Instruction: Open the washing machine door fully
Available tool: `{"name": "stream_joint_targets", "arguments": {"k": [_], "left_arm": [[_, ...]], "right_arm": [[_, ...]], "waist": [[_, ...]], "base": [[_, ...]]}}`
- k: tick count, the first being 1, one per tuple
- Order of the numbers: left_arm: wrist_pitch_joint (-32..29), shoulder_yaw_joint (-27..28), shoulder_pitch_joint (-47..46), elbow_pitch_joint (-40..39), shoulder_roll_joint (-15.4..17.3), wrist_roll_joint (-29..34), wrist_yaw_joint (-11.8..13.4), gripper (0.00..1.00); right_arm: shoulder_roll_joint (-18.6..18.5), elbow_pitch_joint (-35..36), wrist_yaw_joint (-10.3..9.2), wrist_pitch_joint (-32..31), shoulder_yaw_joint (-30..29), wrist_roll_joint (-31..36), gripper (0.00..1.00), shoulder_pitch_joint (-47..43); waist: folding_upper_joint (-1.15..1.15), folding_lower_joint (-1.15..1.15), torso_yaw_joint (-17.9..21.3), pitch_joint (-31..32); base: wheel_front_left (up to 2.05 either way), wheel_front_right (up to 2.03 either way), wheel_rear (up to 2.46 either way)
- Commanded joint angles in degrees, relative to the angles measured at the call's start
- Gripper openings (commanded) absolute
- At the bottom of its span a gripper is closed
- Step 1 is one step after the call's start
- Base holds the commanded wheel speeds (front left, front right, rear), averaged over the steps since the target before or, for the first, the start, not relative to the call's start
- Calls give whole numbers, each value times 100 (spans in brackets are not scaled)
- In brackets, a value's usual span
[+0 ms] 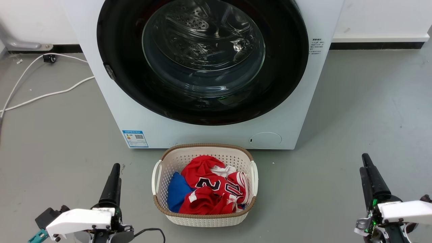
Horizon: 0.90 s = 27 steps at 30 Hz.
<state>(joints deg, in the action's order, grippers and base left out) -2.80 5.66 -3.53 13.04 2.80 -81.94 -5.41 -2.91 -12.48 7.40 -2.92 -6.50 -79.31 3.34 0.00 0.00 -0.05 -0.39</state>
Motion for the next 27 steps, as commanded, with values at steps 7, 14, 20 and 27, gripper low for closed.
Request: {"name": "stream_joint_targets", "arguments": {"k": [7,14,20,27], "left_arm": [[202,-175,-37,-346,14,1116,219,100],[368,-365,5,-458,38,2103,459,100],[497,-523,27,-538,96,2695,664,100],[641,-690,51,-656,157,3272,863,100]], "right_arm": [[-11,473,9,208,142,1265,100,10],[-10,641,10,374,260,2335,100,-53],[-10,739,10,507,284,2985,100,-106],[-8,892,10,649,310,3646,100,-146]], "waist": [[0,0,-3,-12],[0,0,-6,-25],[0,0,-12,-34],[0,0,-18,-39]], "base": [[0,0,0],[0,0,0],[0,0,0],[0,0,0]]}}
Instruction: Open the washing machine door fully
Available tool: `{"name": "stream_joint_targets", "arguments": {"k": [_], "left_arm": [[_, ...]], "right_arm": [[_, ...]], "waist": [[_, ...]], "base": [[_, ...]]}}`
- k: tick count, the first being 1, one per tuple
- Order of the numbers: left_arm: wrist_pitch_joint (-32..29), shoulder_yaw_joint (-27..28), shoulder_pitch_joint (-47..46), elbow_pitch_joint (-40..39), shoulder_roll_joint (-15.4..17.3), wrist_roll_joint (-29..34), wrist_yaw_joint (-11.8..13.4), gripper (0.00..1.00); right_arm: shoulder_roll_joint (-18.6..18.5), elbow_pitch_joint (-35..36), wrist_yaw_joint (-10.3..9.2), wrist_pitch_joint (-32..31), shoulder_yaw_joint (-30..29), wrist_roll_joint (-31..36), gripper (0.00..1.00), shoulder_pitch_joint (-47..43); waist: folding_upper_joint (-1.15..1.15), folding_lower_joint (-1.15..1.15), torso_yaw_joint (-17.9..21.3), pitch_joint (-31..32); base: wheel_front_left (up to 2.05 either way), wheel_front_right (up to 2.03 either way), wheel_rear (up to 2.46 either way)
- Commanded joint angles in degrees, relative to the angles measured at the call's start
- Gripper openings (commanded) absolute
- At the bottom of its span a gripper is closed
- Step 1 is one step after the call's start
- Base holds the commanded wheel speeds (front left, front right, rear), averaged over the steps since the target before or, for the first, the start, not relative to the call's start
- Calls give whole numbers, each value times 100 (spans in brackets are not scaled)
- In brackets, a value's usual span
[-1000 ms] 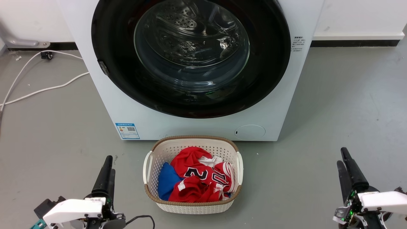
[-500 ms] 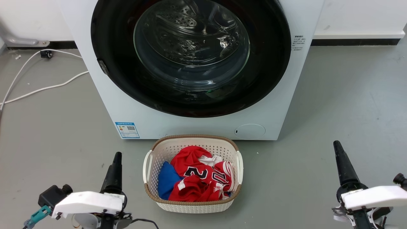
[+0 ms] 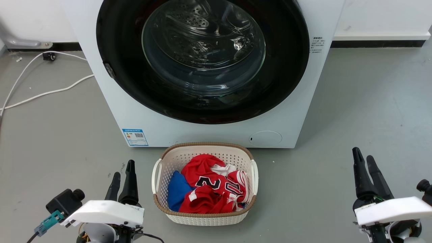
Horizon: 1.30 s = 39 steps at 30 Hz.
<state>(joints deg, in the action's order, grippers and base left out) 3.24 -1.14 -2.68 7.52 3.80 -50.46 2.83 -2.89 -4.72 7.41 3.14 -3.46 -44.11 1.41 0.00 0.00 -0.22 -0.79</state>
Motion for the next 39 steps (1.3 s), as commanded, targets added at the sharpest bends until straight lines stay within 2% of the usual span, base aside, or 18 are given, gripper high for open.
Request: {"name": "stream_joint_targets", "arguments": {"k": [1,16,39], "left_arm": [[59,-32,-32,-127,65,196,53,100],[331,-318,46,-355,123,1297,273,100],[671,-456,196,-536,56,2663,380,100]], "right_arm": [[-9,134,9,64,4,209,100,42],[-7,421,10,335,24,1332,100,-82],[-4,715,11,672,74,2688,100,-251]], "waist": [[0,0,-2,-1],[0,0,-12,1],[0,0,-39,11]], "base": [[0,0,0],[0,0,0],[0,0,0]]}}
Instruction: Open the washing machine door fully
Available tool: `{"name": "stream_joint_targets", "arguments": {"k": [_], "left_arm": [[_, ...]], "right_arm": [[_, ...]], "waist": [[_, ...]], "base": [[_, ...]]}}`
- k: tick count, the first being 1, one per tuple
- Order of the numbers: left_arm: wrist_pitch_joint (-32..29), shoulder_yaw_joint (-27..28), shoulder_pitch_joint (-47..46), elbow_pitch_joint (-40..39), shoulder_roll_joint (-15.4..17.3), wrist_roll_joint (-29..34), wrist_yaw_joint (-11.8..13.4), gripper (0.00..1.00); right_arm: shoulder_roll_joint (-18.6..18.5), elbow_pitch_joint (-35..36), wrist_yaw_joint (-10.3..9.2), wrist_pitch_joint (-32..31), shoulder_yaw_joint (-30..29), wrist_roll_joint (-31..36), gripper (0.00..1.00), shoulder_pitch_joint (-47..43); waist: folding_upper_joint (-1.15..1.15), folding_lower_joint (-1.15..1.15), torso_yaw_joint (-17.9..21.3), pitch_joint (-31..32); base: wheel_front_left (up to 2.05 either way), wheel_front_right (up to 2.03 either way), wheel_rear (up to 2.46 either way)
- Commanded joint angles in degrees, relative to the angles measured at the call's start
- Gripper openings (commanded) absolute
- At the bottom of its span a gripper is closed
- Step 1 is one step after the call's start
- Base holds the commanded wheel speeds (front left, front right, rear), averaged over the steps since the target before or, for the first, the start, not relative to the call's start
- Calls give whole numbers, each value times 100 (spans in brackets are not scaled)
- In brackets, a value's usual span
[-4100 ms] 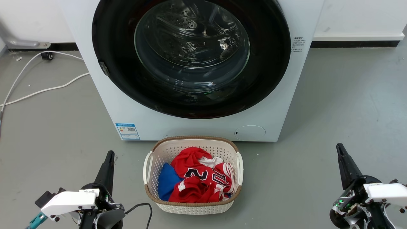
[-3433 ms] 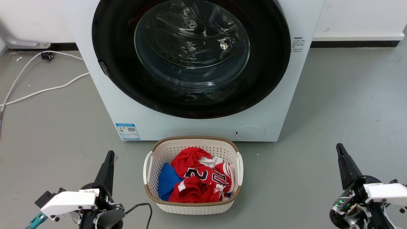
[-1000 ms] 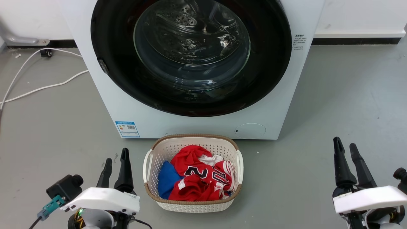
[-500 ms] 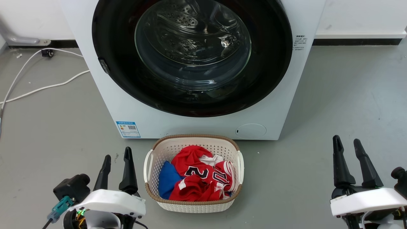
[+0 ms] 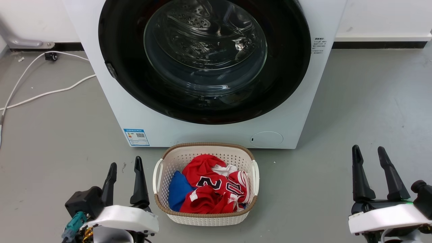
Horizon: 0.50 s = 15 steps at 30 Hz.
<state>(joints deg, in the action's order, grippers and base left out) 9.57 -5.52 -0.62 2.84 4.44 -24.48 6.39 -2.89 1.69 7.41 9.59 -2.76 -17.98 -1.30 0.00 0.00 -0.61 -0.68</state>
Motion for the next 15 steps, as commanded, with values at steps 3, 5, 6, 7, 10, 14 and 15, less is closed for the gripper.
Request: {"name": "stream_joint_targets", "arguments": {"k": [3,5,6,7,10,14,15], "left_arm": [[77,-25,-4,-93,-19,230,27,100],[104,-26,3,-105,-28,337,29,100],[115,-26,6,-112,-31,387,31,100],[129,-22,12,-115,-36,434,32,100],[168,-16,35,-121,-48,569,28,100],[219,-5,46,-131,-70,757,22,100],[234,-1,49,-136,-75,804,22,100]], "right_arm": [[-3,105,12,70,-1,222,100,-3],[-3,124,12,101,-32,284,100,-12],[-3,129,12,114,-48,319,100,-14],[-2,130,12,126,-55,365,100,-14],[-2,119,12,169,-62,443,100,-15],[-1,123,12,215,-66,550,100,-26],[-1,127,12,231,-66,578,100,-34]], "waist": [[0,0,-4,-8],[0,0,-8,-13],[0,0,-9,-15],[0,0,-10,-16],[0,0,-15,-16],[0,0,-32,-13],[0,0,-37,-12]], "base": [[0,0,0],[0,0,0],[0,0,0],[0,0,0],[0,0,0],[0,0,0],[0,0,0]]}}
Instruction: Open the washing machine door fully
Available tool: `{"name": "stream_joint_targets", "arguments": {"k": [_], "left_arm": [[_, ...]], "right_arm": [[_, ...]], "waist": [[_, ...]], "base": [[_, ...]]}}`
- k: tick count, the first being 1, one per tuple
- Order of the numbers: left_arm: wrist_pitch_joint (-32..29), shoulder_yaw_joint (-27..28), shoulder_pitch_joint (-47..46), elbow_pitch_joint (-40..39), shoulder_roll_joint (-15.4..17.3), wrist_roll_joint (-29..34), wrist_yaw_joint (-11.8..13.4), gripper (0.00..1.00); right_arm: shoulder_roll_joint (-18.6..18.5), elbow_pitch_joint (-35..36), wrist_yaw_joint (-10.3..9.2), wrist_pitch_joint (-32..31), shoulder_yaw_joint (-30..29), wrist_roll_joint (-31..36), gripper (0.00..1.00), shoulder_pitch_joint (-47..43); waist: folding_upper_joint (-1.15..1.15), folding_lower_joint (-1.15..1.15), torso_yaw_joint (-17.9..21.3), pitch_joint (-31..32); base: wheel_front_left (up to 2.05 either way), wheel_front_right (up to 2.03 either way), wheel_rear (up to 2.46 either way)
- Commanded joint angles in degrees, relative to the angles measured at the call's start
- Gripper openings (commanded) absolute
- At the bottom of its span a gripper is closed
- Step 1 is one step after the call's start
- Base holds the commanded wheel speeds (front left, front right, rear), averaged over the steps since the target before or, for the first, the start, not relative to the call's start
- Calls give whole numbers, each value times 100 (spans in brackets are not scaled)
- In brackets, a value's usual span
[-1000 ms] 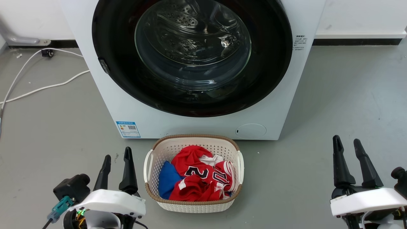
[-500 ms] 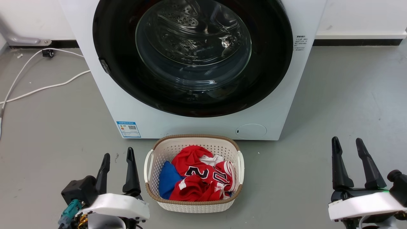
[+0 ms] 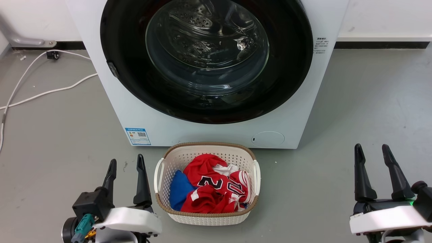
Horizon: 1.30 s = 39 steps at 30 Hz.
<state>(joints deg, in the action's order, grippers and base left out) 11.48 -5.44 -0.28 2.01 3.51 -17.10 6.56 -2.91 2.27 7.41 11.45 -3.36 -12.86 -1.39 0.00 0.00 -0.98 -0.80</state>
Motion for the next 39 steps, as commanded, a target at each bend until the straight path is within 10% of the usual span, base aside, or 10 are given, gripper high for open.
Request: {"name": "stream_joint_targets", "arguments": {"k": [1,39], "left_arm": [[52,-3,18,-56,13,109,3,100],[375,-67,178,-87,-65,1398,8,100]], "right_arm": [[0,71,12,53,-10,92,100,-34],[5,-49,7,376,-74,896,100,-202]], "waist": [[0,0,-4,1],[0,0,-34,17]], "base": [[0,0,0],[0,0,0]]}}
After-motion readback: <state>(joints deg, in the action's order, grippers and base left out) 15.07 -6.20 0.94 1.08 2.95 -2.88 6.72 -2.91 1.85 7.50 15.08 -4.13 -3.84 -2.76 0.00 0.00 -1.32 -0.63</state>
